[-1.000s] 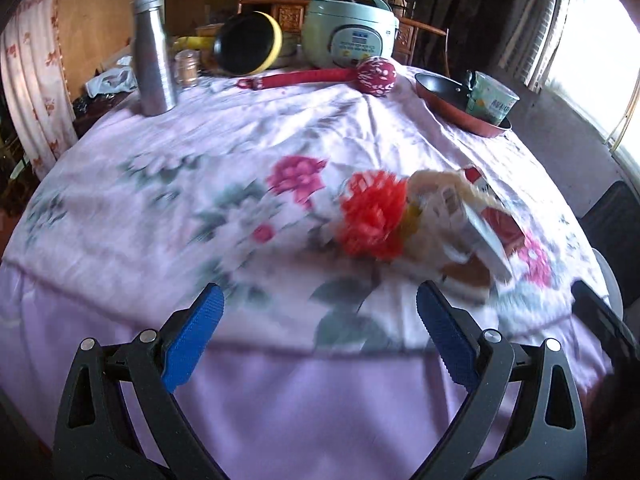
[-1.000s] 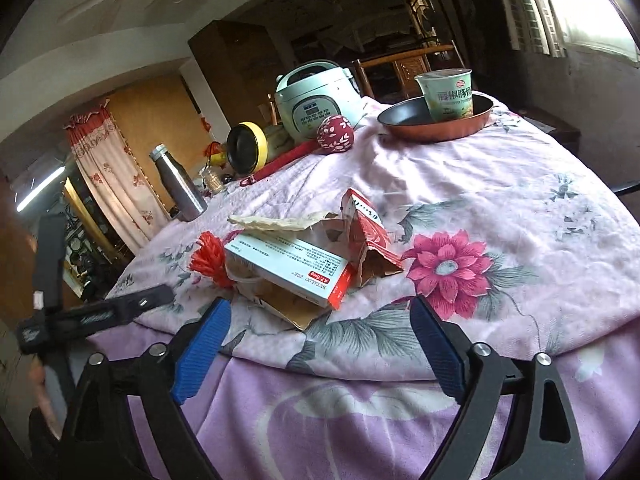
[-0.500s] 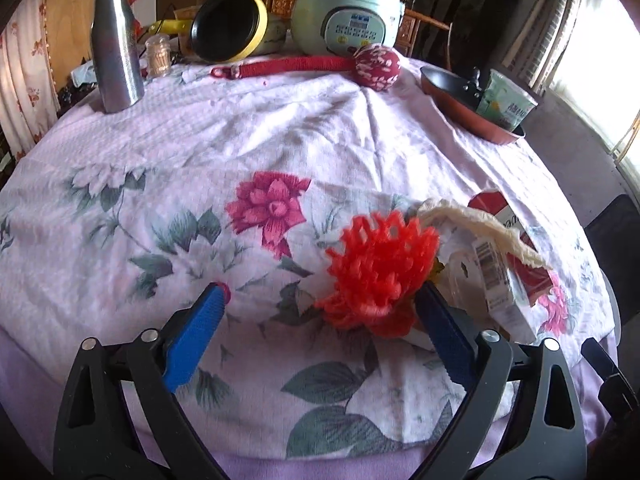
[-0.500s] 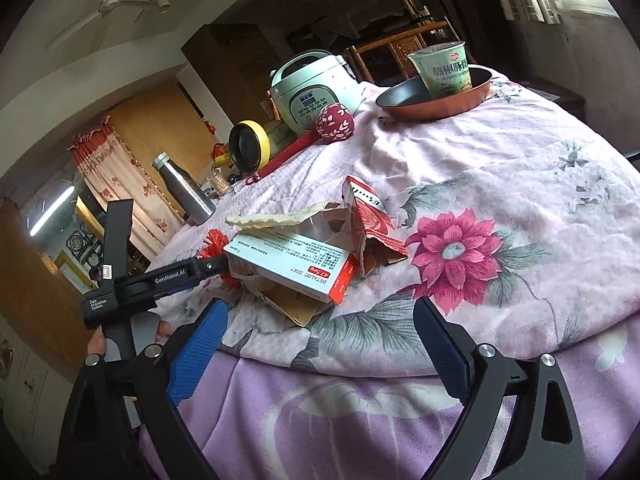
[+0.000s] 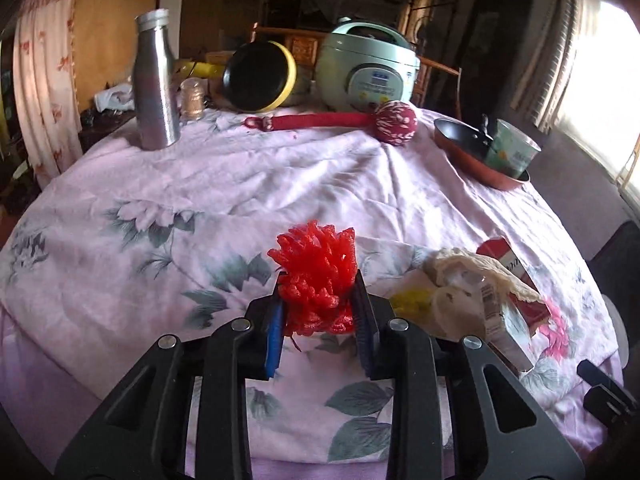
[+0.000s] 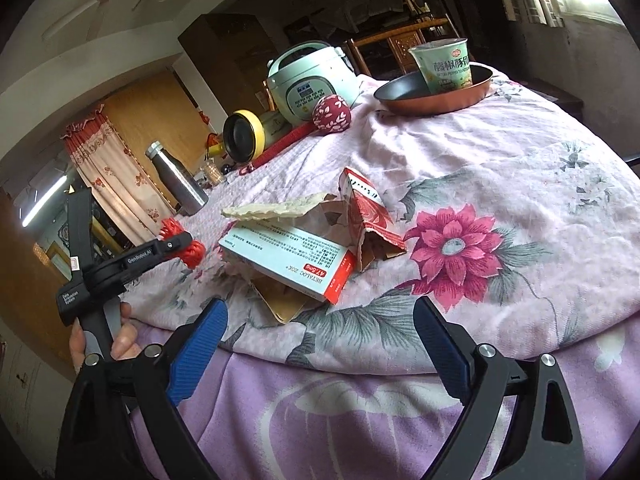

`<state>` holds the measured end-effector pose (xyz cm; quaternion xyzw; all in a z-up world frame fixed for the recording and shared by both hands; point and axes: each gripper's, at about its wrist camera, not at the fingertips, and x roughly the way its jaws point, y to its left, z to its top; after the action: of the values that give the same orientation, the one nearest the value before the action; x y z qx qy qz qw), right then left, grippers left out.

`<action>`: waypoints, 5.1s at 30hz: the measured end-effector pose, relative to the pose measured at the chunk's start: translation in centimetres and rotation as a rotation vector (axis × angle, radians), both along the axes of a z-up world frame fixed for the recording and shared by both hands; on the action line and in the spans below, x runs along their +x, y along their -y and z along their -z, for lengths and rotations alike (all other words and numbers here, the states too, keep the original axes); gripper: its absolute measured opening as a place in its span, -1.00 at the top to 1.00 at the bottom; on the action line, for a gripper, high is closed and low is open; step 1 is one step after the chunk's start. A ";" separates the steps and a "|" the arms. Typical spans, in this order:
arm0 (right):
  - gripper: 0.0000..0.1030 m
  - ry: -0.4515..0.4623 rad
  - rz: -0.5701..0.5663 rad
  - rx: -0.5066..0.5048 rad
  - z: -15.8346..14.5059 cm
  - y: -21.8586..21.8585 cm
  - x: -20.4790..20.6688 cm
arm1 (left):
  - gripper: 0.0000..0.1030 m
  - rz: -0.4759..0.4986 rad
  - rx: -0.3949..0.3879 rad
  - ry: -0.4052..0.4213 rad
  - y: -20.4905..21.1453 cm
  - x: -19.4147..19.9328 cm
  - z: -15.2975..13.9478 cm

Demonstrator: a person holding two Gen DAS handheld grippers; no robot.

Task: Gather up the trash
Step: 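Grasp the red plastic flower with the left tool, then lift the white medicine box with the right tool while the left holds the flower, then carry flower and medicine box to the red basket and open both tools, then move both open tools back over the bed toward the remaining trash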

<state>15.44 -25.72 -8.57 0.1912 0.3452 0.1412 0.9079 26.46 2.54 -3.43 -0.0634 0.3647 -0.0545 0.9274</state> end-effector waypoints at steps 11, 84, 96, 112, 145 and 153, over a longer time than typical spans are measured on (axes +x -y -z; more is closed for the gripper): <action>-0.80 -0.021 -0.116 -0.239 -2.0 -6.2 4.3 | 0.39 -0.026 -0.029 -0.046 -1.4 0.2 0.6; 0.69 0.205 -0.873 -0.104 -7.7 -38.2 -14.4 | 0.40 -0.858 -0.070 0.034 -35.5 -36.0 3.4; 0.69 0.091 -1.012 -0.252 -2.6 -48.0 -16.8 | 0.40 -0.892 -0.106 -0.146 -40.4 -34.9 11.6; 0.69 -0.055 -1.143 -0.358 4.2 -55.8 -16.9 | -0.58 -0.959 -0.133 -0.387 -43.1 -34.4 17.1; -0.13 0.094 -0.929 -0.402 1.3 -50.0 -17.9 | -0.65 -0.830 -0.123 -0.232 -38.9 -34.0 12.0; -0.34 0.168 -0.751 -0.369 -1.8 -41.2 -17.3 | -0.65 -0.649 -0.047 -0.155 -31.9 -31.4 8.8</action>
<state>-1.85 15.48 -6.78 -0.1256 0.3352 0.4129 0.8375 -4.98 34.46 -12.23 -0.2017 0.3935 0.2403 0.8641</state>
